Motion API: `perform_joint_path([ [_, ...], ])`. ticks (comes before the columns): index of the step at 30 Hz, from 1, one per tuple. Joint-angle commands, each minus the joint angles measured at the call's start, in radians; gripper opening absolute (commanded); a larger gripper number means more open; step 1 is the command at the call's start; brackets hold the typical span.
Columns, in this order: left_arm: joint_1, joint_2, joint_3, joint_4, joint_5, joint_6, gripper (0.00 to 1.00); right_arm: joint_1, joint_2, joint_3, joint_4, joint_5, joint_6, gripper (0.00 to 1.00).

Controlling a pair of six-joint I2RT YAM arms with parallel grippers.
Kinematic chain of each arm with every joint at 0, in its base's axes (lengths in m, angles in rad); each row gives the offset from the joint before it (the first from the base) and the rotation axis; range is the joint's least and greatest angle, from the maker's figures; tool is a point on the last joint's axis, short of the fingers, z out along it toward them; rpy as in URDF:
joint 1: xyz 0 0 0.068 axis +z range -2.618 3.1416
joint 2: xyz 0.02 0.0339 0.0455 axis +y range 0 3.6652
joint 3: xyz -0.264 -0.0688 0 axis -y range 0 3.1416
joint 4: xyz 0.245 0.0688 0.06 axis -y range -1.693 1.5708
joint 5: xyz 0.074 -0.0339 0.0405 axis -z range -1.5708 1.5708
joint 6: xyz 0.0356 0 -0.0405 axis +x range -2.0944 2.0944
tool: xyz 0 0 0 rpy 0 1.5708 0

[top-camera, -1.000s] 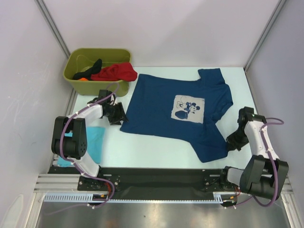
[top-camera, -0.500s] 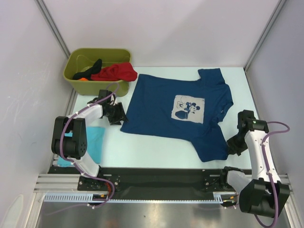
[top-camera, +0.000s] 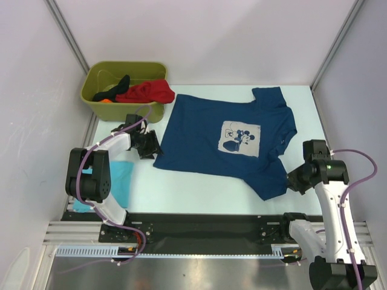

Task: Fold and stack the t-shirts
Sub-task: Flatten the tshirt out

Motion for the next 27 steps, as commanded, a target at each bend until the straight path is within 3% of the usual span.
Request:
perform_joint_path([
  [1,0.009,-0.02,0.014,0.002,0.004,0.03,0.55,0.025,-0.019,0.041,-0.185,-0.046,-0.027,0.11],
  [8,0.009,-0.036,0.02,-0.01,-0.008,0.038,0.56,0.082,-0.032,0.079,-0.076,-0.117,-0.212,0.43],
  [10,0.009,-0.048,0.02,-0.007,-0.011,0.038,0.56,0.081,0.051,0.128,0.036,-0.053,-0.254,0.53],
  [12,0.007,-0.051,0.02,-0.008,-0.008,0.035,0.56,0.064,0.126,0.142,0.214,-0.025,-0.3,0.56],
  [14,0.007,-0.054,0.023,-0.002,0.003,0.024,0.56,-0.015,0.259,0.14,0.418,-0.041,-0.29,0.53],
  [19,0.007,-0.07,0.015,0.012,0.026,0.006,0.56,-0.053,0.588,0.25,0.656,-0.083,-0.248,0.14],
  [27,0.006,-0.031,0.009,0.033,0.027,0.012,0.56,-0.071,1.048,0.625,0.664,0.001,-0.331,0.17],
])
